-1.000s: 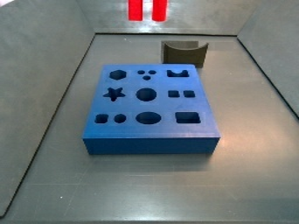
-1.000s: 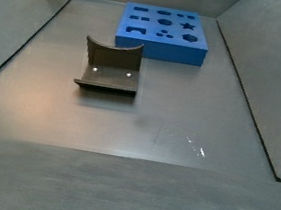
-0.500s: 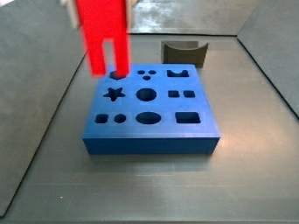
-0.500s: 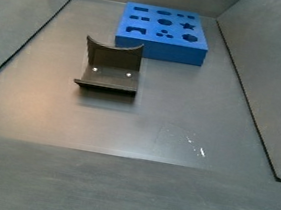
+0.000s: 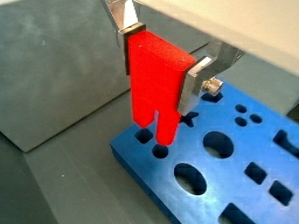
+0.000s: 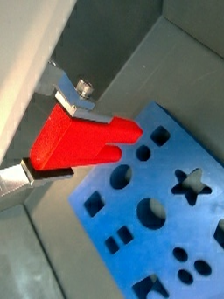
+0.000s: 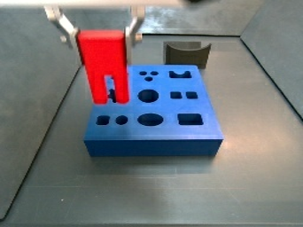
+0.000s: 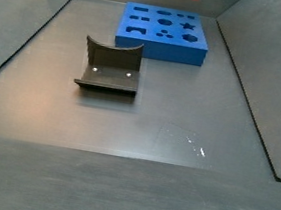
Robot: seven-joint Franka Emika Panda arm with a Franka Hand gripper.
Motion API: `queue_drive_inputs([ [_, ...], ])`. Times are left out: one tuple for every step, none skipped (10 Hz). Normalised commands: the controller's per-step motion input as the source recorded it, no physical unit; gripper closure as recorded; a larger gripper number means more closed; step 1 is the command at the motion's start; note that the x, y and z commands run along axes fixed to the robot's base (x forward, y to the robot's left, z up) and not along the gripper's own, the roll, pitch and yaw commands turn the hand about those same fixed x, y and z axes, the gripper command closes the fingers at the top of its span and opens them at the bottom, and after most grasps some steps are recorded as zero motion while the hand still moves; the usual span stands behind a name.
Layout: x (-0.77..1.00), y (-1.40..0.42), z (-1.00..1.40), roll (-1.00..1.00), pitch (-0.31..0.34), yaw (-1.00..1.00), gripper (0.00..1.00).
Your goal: Insert the square-circle object.
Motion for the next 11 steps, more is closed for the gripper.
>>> queue_drive_inputs([
  [-0.01, 0.00, -0.84, 0.06, 0.000, 0.00, 1.00],
  [-0.11, 0.00, -0.81, 0.07, 0.000, 0.00, 1.00],
  [-0.06, 0.00, -0.75, 0.06, 0.000, 0.00, 1.00],
  [-0.04, 0.00, -0.73, 0.08, 0.000, 0.00, 1.00],
  [-0.05, 0.03, -0.74, 0.09, 0.000, 0.00, 1.00],
  [0.00, 0.10, -0.73, 0.07, 0.000, 0.00, 1.00],
  [0.12, 0.16, -0.61, 0.05, 0.031, 0.00, 1.00],
  [0.20, 0.13, -0.63, 0.03, 0.029, 0.00, 1.00],
  [0.25, 0.01, -0.74, 0.00, 0.000, -0.01, 1.00],
  [0.08, -0.07, -0.85, 0.00, -0.090, -0.03, 1.00],
  [0.01, -0.16, -0.89, 0.00, -0.153, -0.02, 1.00],
])
